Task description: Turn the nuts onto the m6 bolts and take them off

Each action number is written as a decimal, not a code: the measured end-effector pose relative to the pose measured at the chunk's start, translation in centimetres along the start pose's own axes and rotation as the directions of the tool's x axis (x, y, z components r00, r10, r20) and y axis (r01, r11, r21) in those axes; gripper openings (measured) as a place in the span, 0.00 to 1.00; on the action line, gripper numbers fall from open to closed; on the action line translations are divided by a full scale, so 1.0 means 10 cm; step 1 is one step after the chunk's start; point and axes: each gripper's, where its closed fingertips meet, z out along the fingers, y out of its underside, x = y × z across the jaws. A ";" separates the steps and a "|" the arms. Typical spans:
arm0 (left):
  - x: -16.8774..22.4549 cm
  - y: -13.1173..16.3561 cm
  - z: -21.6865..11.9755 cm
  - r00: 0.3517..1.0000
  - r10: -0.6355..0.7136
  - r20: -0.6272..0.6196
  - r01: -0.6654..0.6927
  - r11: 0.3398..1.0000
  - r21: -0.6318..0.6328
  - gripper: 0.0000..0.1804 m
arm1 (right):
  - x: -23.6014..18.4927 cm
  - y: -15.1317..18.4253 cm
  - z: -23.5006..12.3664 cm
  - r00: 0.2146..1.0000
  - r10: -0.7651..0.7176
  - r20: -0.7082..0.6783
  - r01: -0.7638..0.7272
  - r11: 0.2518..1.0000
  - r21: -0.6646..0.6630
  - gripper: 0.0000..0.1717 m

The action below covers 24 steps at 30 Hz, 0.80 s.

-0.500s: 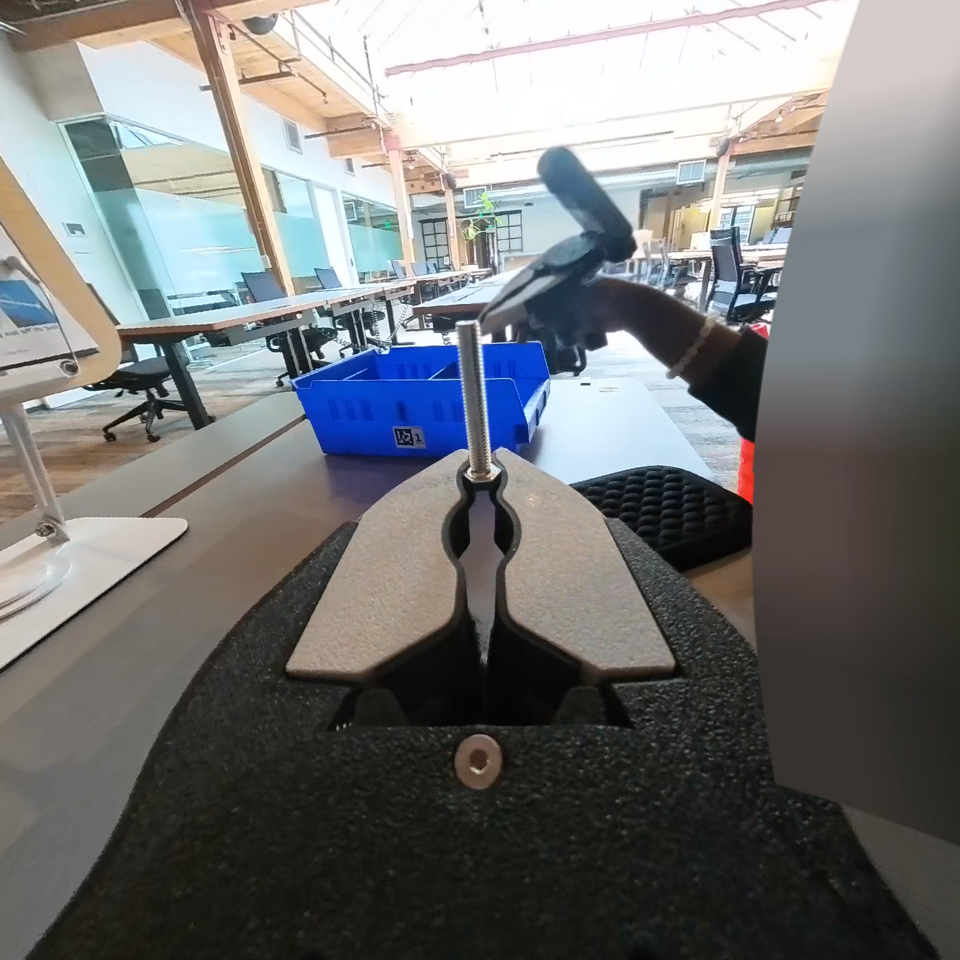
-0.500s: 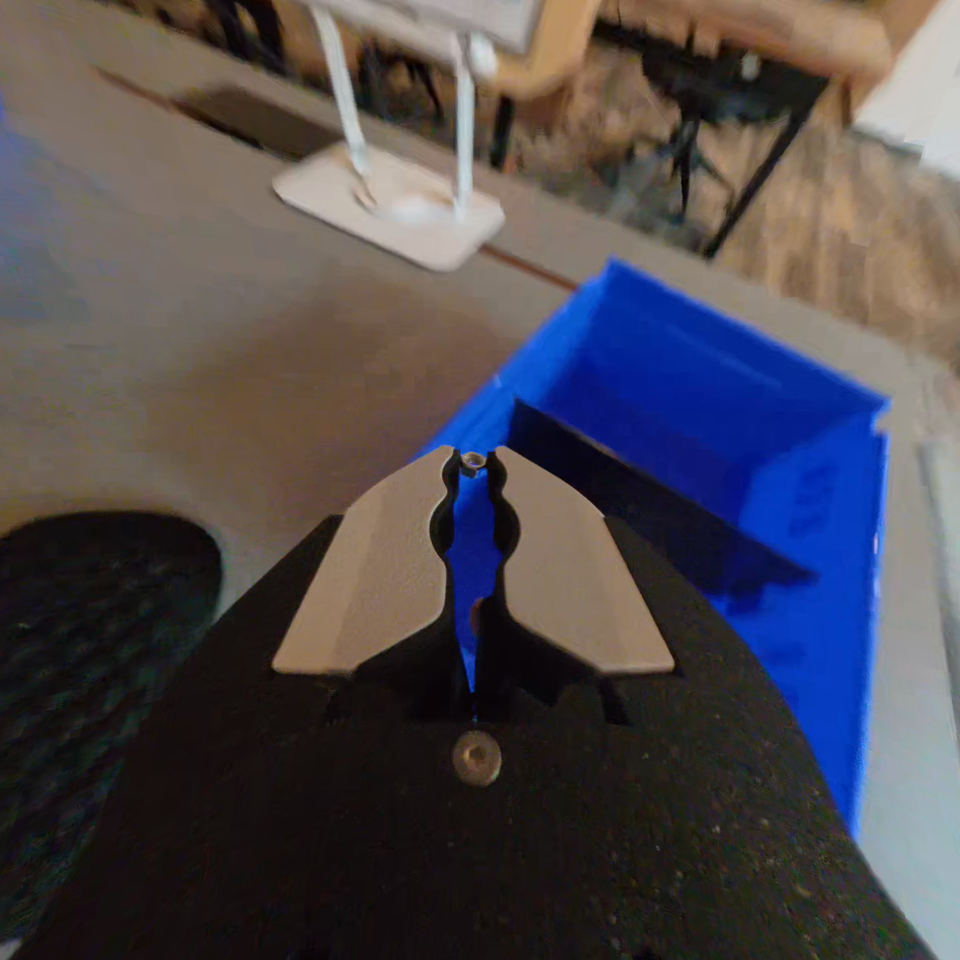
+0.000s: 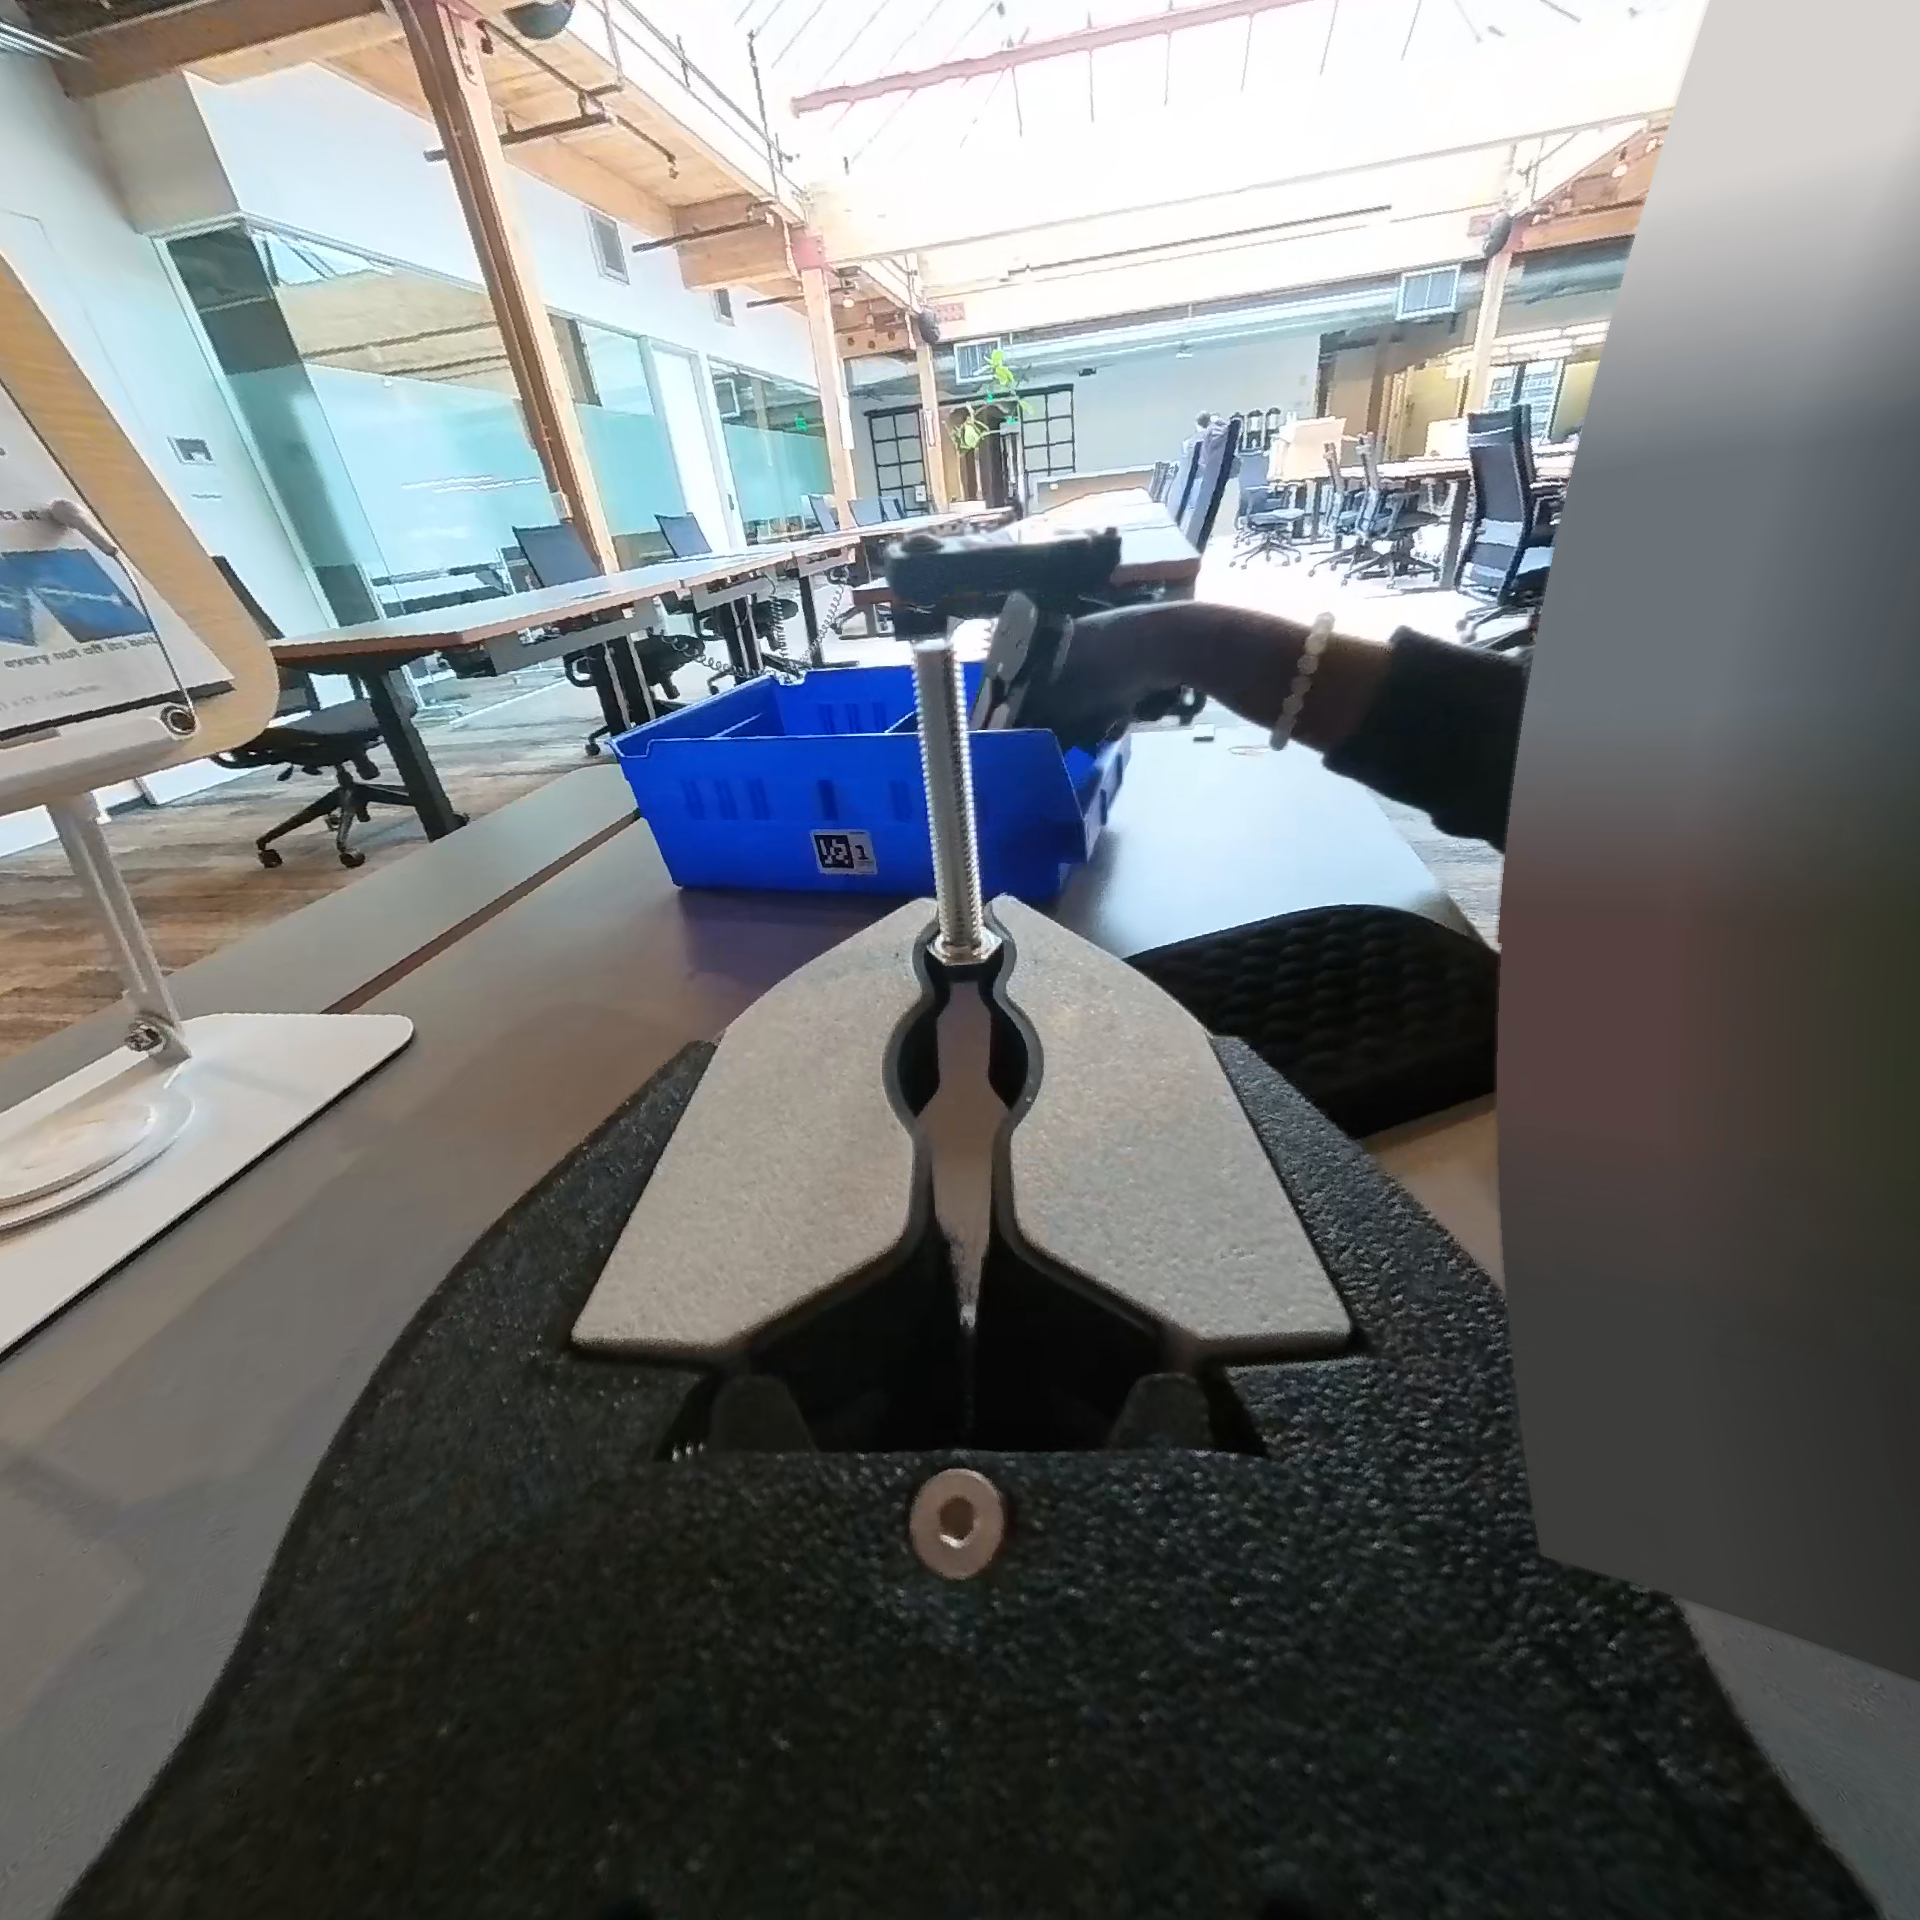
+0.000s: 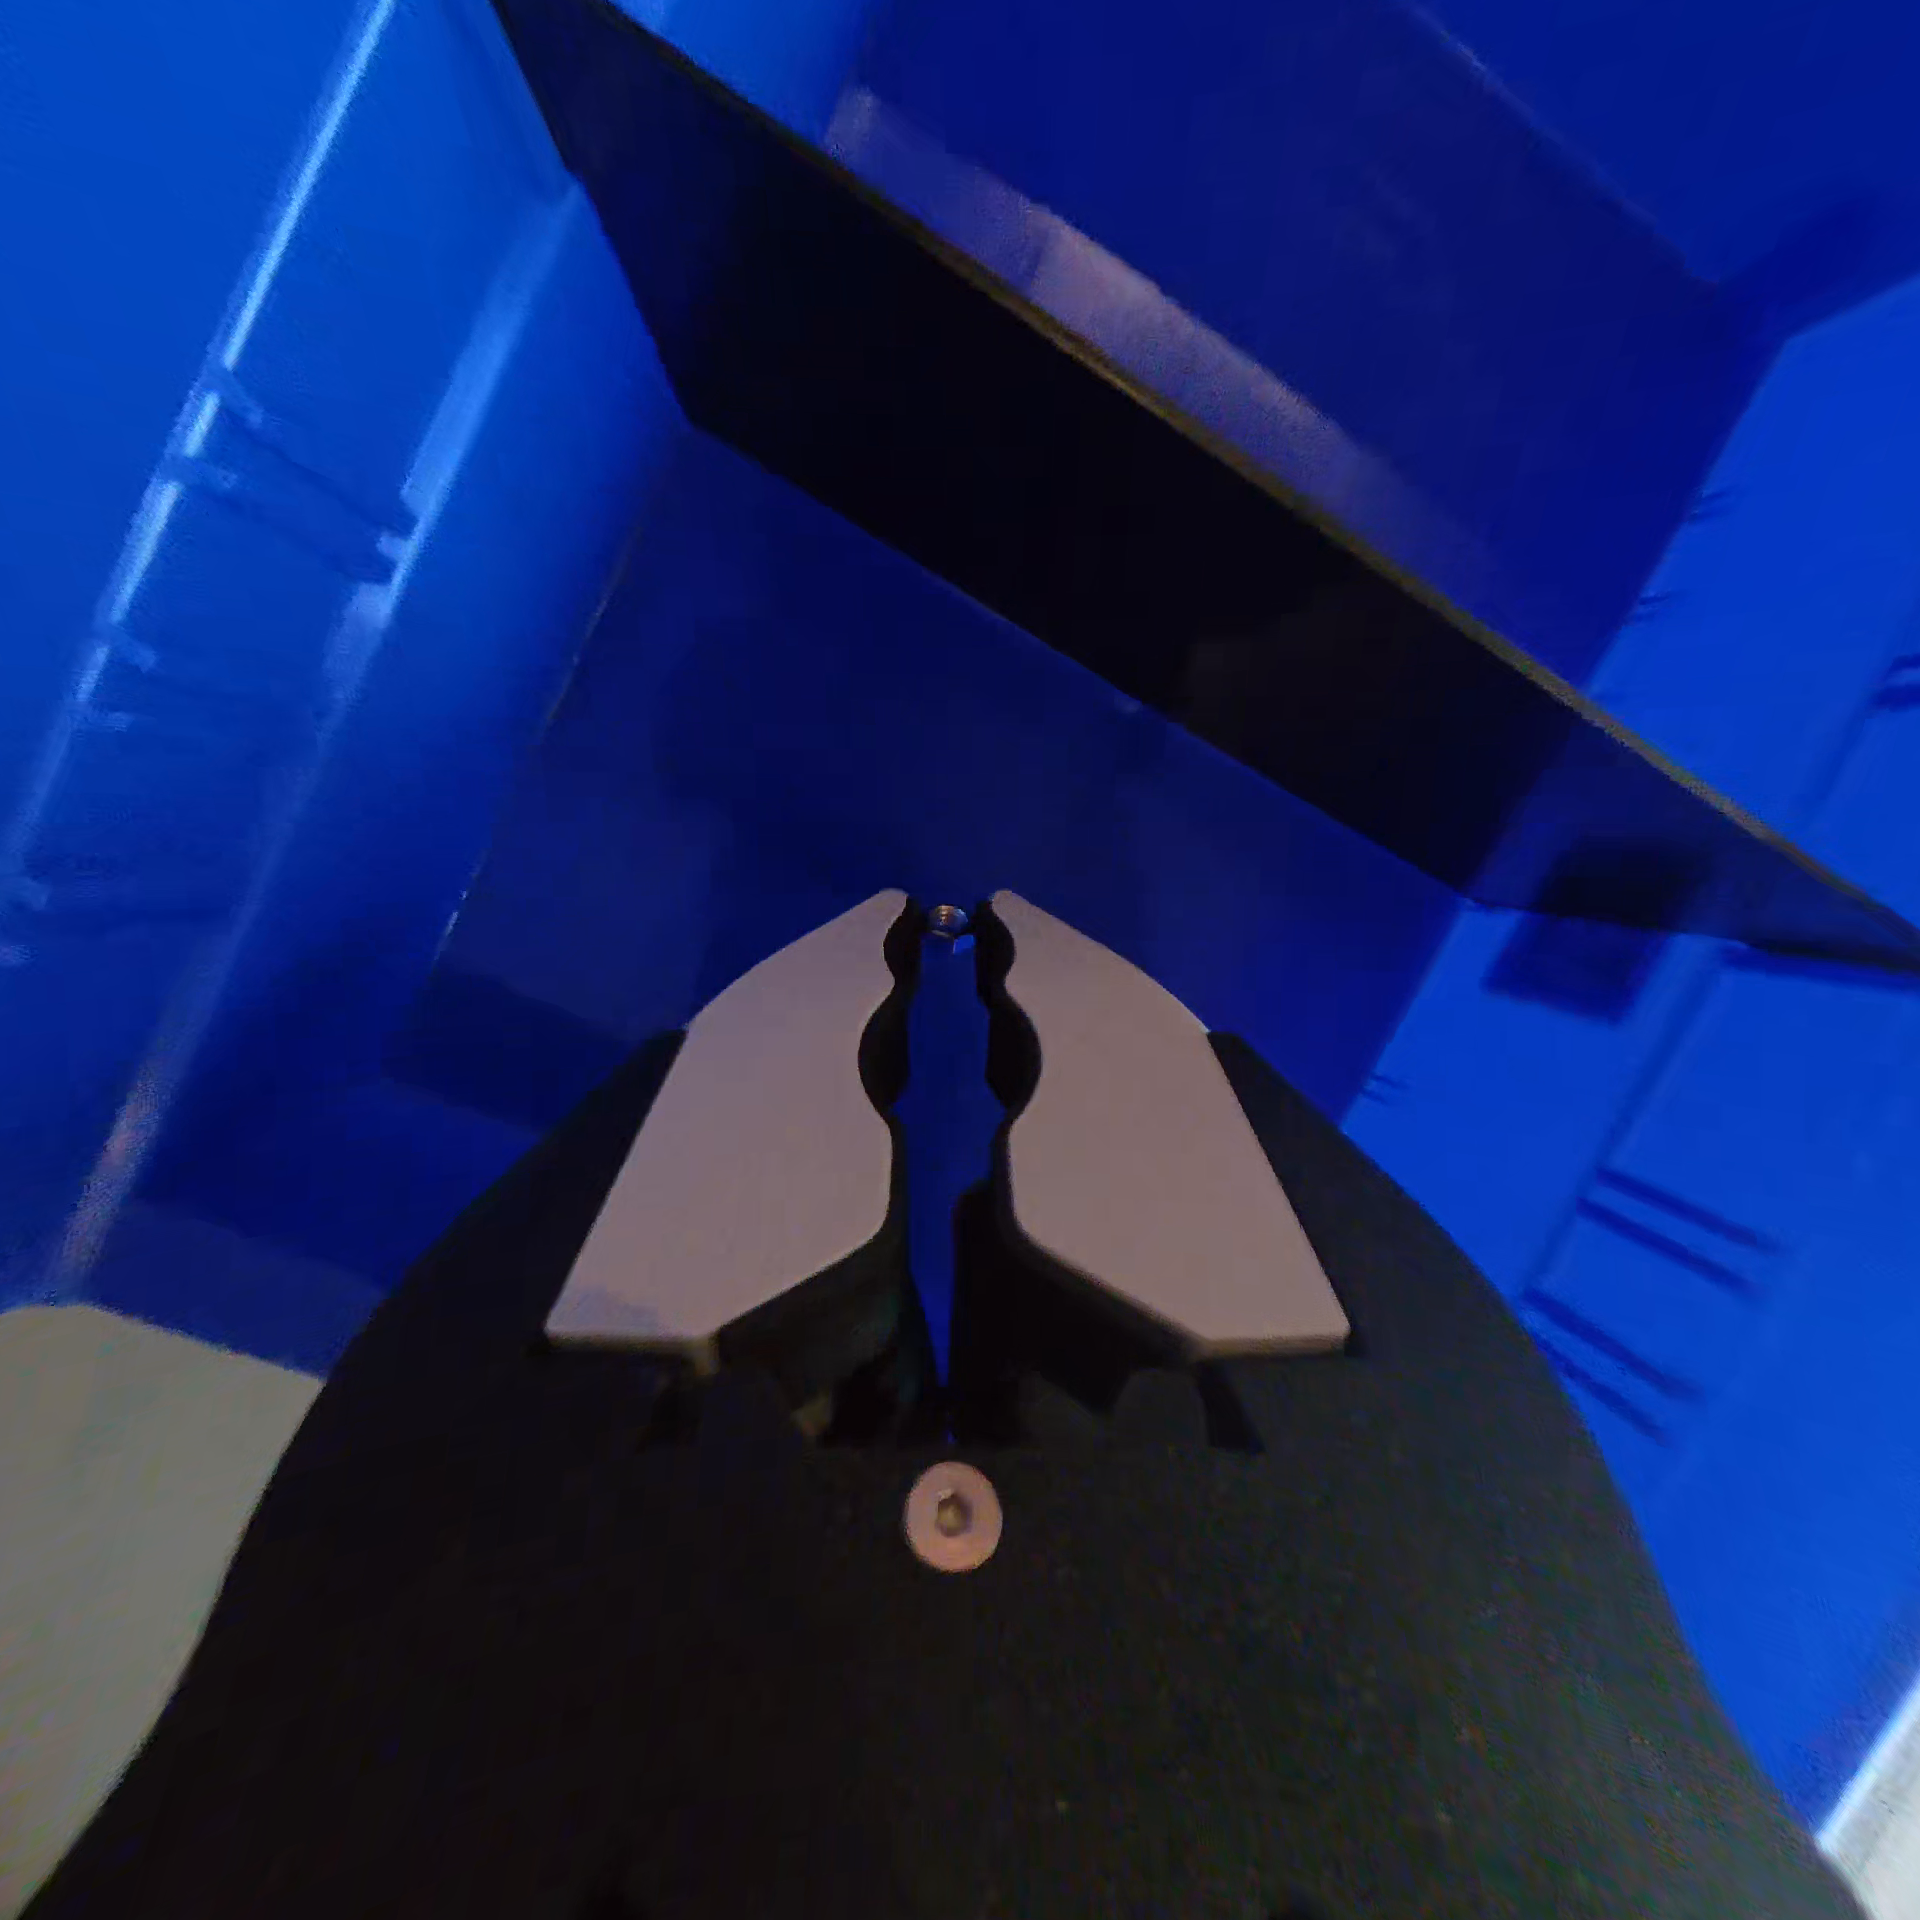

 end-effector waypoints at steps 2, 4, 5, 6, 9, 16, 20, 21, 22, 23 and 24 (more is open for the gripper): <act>0.00 0.00 0.00 1.000 -0.004 -0.005 0.004 1.000 0.000 0.02 | -0.01 -0.02 0.05 1.000 -0.001 0.002 0.001 1.000 -0.002 0.06; 0.00 0.01 0.00 1.000 -0.008 -0.007 0.008 1.000 -0.003 0.02 | -0.01 0.01 0.08 1.000 -0.005 -0.001 0.005 1.000 -0.019 0.06; 0.01 0.02 0.00 1.000 -0.009 -0.008 0.009 1.000 -0.005 0.02 | -0.01 0.02 0.09 1.000 -0.006 -0.004 0.006 1.000 -0.026 0.06; 0.01 0.02 0.01 1.000 -0.009 -0.010 0.009 1.000 -0.006 0.02 | -0.01 0.03 0.10 1.000 -0.005 -0.004 0.004 1.000 -0.027 0.06; 0.02 0.02 0.01 1.000 -0.009 -0.012 0.009 1.000 -0.007 0.02 | -0.02 0.04 0.09 1.000 0.001 0.000 -0.001 1.000 -0.025 0.06; 0.02 0.01 0.01 1.000 -0.005 -0.009 0.005 1.000 -0.009 0.02 | -0.02 0.13 0.06 1.000 0.011 0.001 -0.010 0.998 -0.068 0.11; 0.01 0.01 0.01 1.000 -0.011 -0.006 0.011 1.000 -0.007 0.02 | 0.01 0.02 -0.15 0.999 0.049 -0.023 -0.049 0.999 0.004 0.18; 0.01 0.01 0.01 1.000 -0.012 -0.006 0.012 1.000 -0.007 0.02 | 0.02 -0.05 -0.25 0.997 0.058 -0.045 -0.056 0.998 0.043 0.18; 0.01 0.01 0.01 1.000 -0.014 -0.005 0.014 1.000 -0.006 0.02 | 0.01 -0.14 -0.38 0.996 0.059 -0.065 -0.053 0.994 0.091 0.18; 0.01 0.01 0.01 1.000 -0.016 -0.005 0.016 1.000 -0.006 0.02 | -0.04 -0.27 -0.53 0.996 0.051 -0.076 -0.039 0.988 0.151 0.18; 0.01 0.02 0.01 1.000 -0.019 -0.007 0.019 1.000 -0.007 0.02 | -0.14 -0.41 -0.70 0.997 0.032 -0.076 -0.015 0.975 0.220 0.18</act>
